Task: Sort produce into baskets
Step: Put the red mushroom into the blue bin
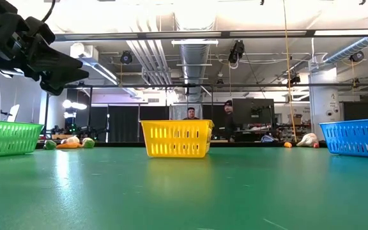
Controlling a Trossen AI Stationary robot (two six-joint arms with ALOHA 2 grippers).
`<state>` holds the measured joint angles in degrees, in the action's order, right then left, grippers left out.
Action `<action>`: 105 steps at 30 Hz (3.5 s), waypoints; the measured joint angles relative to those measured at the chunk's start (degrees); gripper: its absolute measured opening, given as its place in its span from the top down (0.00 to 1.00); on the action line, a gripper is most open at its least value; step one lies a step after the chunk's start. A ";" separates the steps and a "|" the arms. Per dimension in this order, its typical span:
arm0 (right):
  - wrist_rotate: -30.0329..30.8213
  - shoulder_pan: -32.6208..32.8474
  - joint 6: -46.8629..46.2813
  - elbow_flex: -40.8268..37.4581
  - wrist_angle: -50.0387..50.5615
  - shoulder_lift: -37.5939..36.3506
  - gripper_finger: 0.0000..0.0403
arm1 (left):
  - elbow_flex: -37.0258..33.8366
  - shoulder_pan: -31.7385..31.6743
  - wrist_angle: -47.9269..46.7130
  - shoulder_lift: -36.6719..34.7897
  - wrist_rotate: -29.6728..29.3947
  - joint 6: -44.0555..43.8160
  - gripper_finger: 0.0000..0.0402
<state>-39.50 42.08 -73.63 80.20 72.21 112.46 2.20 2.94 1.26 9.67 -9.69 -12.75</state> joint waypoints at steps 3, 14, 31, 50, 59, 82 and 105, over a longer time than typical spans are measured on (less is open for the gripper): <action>-2.77 1.14 -2.62 0.00 -4.08 0.04 0.60 | 0.00 0.01 0.00 0.00 0.01 -0.01 0.61; -6.61 4.71 -9.43 -5.01 -12.98 0.15 0.50 | 0.00 0.00 0.00 0.00 0.00 -0.01 0.61; -6.97 5.06 -10.54 -11.29 -22.30 0.15 0.51 | 0.00 0.00 0.00 0.00 0.00 0.00 0.61; -7.71 5.19 -12.89 -11.30 -26.20 0.15 0.74 | 0.00 0.00 0.00 0.00 0.00 0.00 0.61; -2.82 4.40 -12.12 -0.94 -25.82 -1.45 0.84 | 0.00 0.02 0.00 0.00 0.00 -0.02 0.61; 48.69 -21.91 -1.14 -4.40 13.27 -33.44 0.83 | 0.00 0.00 0.02 0.16 0.00 0.00 0.61; 43.40 -31.64 -2.95 -37.79 -4.82 -42.21 0.76 | 0.00 0.01 0.01 0.16 0.00 -0.01 0.61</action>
<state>3.90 10.44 -76.58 42.41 67.39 70.26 2.20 2.95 1.27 9.84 -9.69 -12.76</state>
